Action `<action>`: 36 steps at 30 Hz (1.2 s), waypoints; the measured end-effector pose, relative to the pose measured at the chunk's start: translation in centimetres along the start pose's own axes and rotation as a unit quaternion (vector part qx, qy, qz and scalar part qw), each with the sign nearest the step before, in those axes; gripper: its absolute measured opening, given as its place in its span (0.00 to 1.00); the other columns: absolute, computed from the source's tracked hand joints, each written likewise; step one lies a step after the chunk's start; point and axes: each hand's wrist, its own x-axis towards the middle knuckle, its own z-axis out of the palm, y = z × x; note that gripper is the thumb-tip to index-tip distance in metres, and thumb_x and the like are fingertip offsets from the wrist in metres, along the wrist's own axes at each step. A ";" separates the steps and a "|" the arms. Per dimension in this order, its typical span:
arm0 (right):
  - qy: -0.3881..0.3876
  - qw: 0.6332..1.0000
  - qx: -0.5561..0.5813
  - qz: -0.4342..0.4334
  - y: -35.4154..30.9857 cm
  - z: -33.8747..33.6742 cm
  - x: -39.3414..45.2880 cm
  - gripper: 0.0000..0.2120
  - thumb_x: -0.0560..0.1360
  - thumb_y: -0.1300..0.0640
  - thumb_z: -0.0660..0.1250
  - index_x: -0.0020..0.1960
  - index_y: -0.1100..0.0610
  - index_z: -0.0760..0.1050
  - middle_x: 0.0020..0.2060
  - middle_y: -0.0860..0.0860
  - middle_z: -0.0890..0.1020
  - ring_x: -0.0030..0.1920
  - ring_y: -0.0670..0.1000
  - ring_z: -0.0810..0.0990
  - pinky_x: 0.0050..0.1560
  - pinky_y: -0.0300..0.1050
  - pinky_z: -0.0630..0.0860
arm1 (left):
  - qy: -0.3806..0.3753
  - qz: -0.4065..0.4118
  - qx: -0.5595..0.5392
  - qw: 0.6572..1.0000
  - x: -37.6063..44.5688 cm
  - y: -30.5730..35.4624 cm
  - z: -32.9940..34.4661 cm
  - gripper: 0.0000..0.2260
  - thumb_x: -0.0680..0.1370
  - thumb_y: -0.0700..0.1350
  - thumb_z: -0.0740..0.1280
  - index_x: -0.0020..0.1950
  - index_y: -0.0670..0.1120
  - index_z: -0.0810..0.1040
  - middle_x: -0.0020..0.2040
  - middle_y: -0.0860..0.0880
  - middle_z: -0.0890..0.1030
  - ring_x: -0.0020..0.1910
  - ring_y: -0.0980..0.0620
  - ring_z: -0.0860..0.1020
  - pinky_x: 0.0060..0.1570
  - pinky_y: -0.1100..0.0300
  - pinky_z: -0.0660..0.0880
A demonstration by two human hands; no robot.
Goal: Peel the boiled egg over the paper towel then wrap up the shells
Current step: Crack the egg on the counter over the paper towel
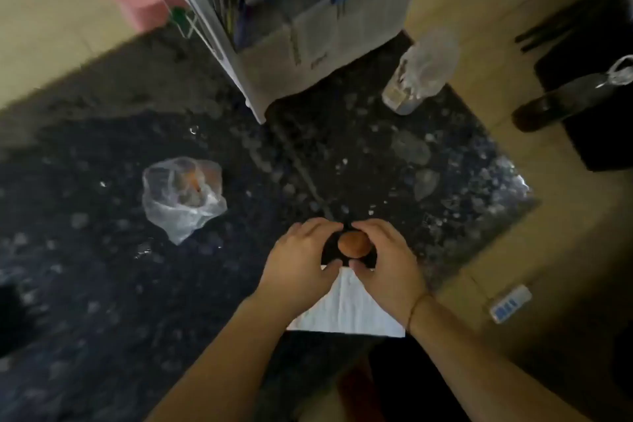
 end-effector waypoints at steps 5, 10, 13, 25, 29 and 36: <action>-0.006 0.997 -0.022 -0.080 3.6 0.6 2.3 0.23 0.68 0.59 0.76 0.61 0.52 0.75 0.58 0.47 0.76 0.59 0.48 0.74 0.59 0.29 0.67 | 0.044 0.059 0.072 0.995 2.6 -1.8 3.2 0.21 0.67 0.53 0.69 0.60 0.53 0.78 0.56 0.54 0.83 0.52 0.46 0.79 0.49 0.49 0.75; -0.048 0.986 0.007 -0.161 5.8 0.1 3.0 0.28 0.66 0.60 0.76 0.62 0.49 0.72 0.56 0.42 0.74 0.57 0.40 0.72 0.58 0.29 0.69 | 0.080 0.153 0.108 0.979 3.3 -3.4 5.1 0.20 0.69 0.58 0.66 0.58 0.53 0.79 0.54 0.56 0.83 0.51 0.51 0.77 0.48 0.50 0.72; -0.076 0.973 0.002 -0.216 6.6 -0.5 3.7 0.31 0.65 0.61 0.77 0.64 0.47 0.71 0.56 0.40 0.74 0.58 0.38 0.72 0.58 0.27 0.67 | 0.111 0.171 0.101 0.974 3.0 -4.5 5.7 0.20 0.70 0.58 0.66 0.59 0.52 0.79 0.52 0.57 0.82 0.51 0.54 0.76 0.51 0.54 0.67; 0.070 0.919 -0.078 -0.380 8.5 1.3 4.5 0.24 0.65 0.53 0.76 0.58 0.48 0.73 0.53 0.44 0.77 0.52 0.43 0.75 0.53 0.36 0.73 | 0.184 0.121 0.233 0.947 1.3 -2.5 7.6 0.23 0.73 0.56 0.71 0.66 0.62 0.69 0.57 0.64 0.71 0.65 0.60 0.61 0.67 0.52 0.51; 0.057 0.924 -0.073 -0.370 8.5 1.0 4.2 0.23 0.67 0.54 0.76 0.60 0.50 0.73 0.56 0.46 0.77 0.55 0.47 0.76 0.56 0.39 0.72 | 0.187 0.068 0.199 0.960 1.0 -1.6 7.7 0.22 0.74 0.54 0.72 0.66 0.62 0.69 0.60 0.60 0.75 0.67 0.56 0.66 0.67 0.52 0.52; 0.043 0.933 -0.052 -0.354 9.2 0.4 5.0 0.27 0.65 0.56 0.78 0.61 0.45 0.72 0.53 0.41 0.78 0.52 0.37 0.75 0.51 0.21 0.67 | 0.204 0.055 0.128 0.969 1.5 -3.6 8.0 0.21 0.70 0.59 0.73 0.57 0.71 0.67 0.60 0.59 0.71 0.64 0.51 0.66 0.68 0.54 0.54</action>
